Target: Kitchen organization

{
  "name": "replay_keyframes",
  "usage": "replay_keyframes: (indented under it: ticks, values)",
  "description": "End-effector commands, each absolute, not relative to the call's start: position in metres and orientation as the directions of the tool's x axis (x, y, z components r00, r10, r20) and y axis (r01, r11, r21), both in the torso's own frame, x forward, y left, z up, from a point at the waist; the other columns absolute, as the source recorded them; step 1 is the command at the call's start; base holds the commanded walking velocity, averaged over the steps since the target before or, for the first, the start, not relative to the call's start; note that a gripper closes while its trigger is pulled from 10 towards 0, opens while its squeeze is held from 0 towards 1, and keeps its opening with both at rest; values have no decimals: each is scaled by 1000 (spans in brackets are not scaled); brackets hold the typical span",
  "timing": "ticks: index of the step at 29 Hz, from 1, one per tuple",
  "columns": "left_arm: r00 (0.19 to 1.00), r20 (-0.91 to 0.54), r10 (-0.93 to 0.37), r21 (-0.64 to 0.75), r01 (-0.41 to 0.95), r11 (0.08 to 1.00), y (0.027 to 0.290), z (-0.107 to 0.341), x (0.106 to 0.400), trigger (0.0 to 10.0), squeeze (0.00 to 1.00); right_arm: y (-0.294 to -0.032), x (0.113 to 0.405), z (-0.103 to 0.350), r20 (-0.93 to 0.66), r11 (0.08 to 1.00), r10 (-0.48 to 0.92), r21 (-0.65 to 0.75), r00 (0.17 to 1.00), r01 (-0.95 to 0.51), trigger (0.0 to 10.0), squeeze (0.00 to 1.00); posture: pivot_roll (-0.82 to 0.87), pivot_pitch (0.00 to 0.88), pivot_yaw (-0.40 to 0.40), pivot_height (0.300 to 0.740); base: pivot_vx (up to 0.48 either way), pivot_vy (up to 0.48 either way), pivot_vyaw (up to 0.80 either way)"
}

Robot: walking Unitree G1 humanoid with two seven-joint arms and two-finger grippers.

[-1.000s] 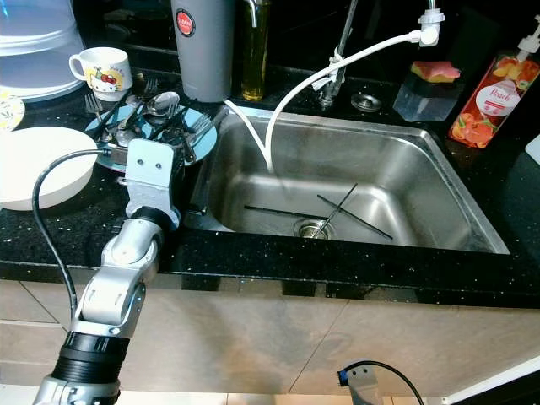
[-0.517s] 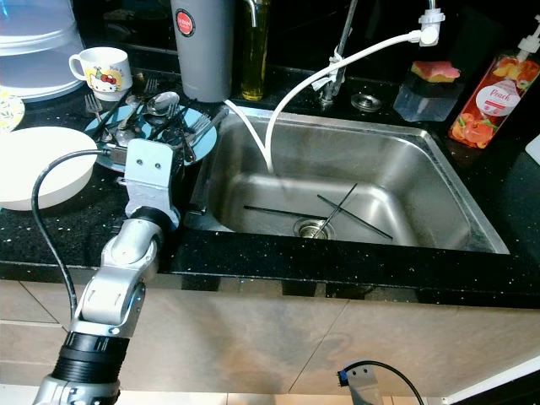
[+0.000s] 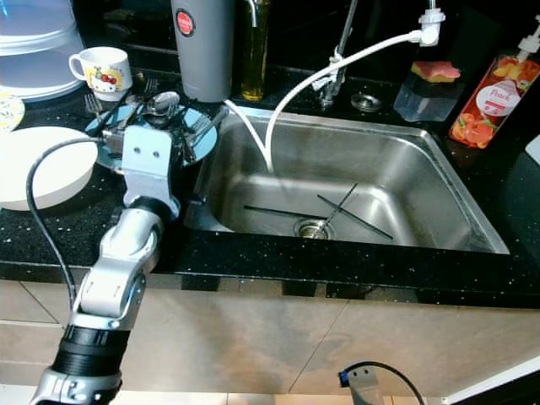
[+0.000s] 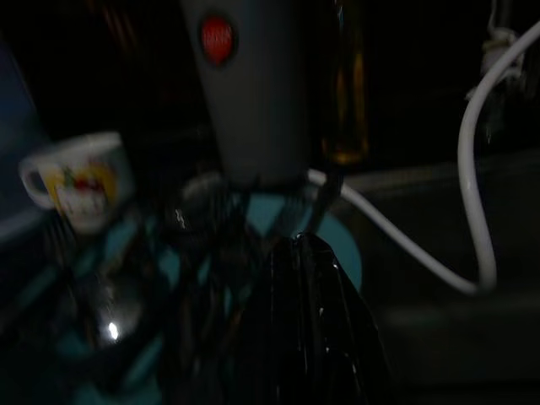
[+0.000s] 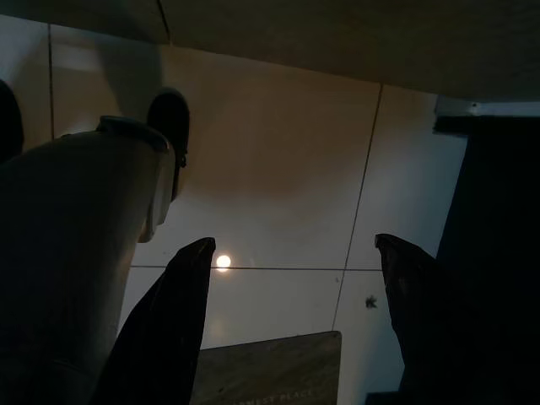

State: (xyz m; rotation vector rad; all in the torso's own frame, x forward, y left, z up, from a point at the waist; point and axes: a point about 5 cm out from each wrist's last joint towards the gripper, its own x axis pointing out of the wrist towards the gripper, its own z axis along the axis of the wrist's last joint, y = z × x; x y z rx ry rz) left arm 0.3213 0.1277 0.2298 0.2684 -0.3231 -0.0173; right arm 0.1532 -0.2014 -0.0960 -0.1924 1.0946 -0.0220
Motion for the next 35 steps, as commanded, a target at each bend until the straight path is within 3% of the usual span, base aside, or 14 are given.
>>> replay_keyframes:
  ticks: [1, 10, 18, 20, 21, 22, 23, 24, 25, 26, 32, 34, 35]
  values:
    - [936, 344, -74, 304, -36, 952, 124, 236, 320, 10000, 0, -203, 154, -96, -879, 983, -122, -170, 461, -65, 10000, 0, 234, 42, -111, 740, 0, 0, 0]
    - [951, 300, 77, 377, -193, 906, 135, 224, 321, 10000, 0, -200, 156, -95, -876, 984, -119, -167, 468, -63, 10000, 0, 234, 37, -106, 740, 0, 0, 0]
    - [949, 282, 145, 365, -245, 898, 144, 223, 322, 10000, 0, -198, 155, -96, -875, 984, -116, -167, 470, -69, 10000, 0, 235, 29, -107, 740, 0, 0, 0]
    - [949, 276, 151, 356, -247, 901, 143, 223, 322, 10000, 47, -197, 155, -96, -874, 983, -115, -167, 472, -70, 10000, 0, 235, 29, -107, 740, 0, 0, 0]
    - [949, 275, 154, 353, -249, 902, 144, 224, 321, 10000, 153, -196, 156, -96, -873, 983, -114, -167, 474, -71, 10000, 0, 237, 27, -107, 740, 0, 0, 0]
    - [949, 274, 157, 350, -250, 903, 144, 224, 321, 10000, 153, -196, 156, -95, -873, 983, -113, -167, 475, -72, 10000, 0, 236, 27, -107, 740, 0, 0, 0]
    - [949, 273, 158, 345, -250, 904, 144, 225, 320, 10000, 553, -196, 156, -95, -873, 983, -112, -166, 475, -73, 10000, 0, 236, 26, -107, 740, 0, 0, 0]
    - [949, 273, 158, 345, -250, 904, 144, 225, 320, 10000, 553, -196, 156, -95, -873, 983, -112, -166, 475, -73, 10000, 0, 236, 26, -107, 740, 0, 0, 0]
    - [948, 273, 160, 342, -251, 906, 144, 226, 319, 10000, 690, -195, 157, -95, -872, 983, -112, -166, 476, -73, 10000, 0, 236, 26, -107, 740, 0, 0, 0]
    - [949, 273, 159, 332, -248, 910, 145, 228, 319, 10000, 1000, -195, 157, -95, -872, 983, -111, -166, 477, -74, 10000, 0, 236, 26, -107, 740, 0, 0, 0]
    - [953, 261, 151, 275, -224, 935, 143, 231, 315, 10000, 1000, -195, 158, -95, -872, 983, -112, -168, 476, -78, 10000, 0, 239, 26, -108, 740, 0, 0, 0]
    - [954, 262, 145, 261, -215, 941, 143, 233, 312, 10000, 957, -196, 159, -95, -872, 983, -112, -169, 476, -78, 10000, 0, 239, 26, -108, 740, 0, 0, 0]
    - [958, 241, 153, 231, -210, 950, 143, 232, 309, 10000, 0, -197, 159, -94, -873, 982, -113, -169, 475, -78, 10000, 0, 240, 29, -107, 740, 0, 0, 0]
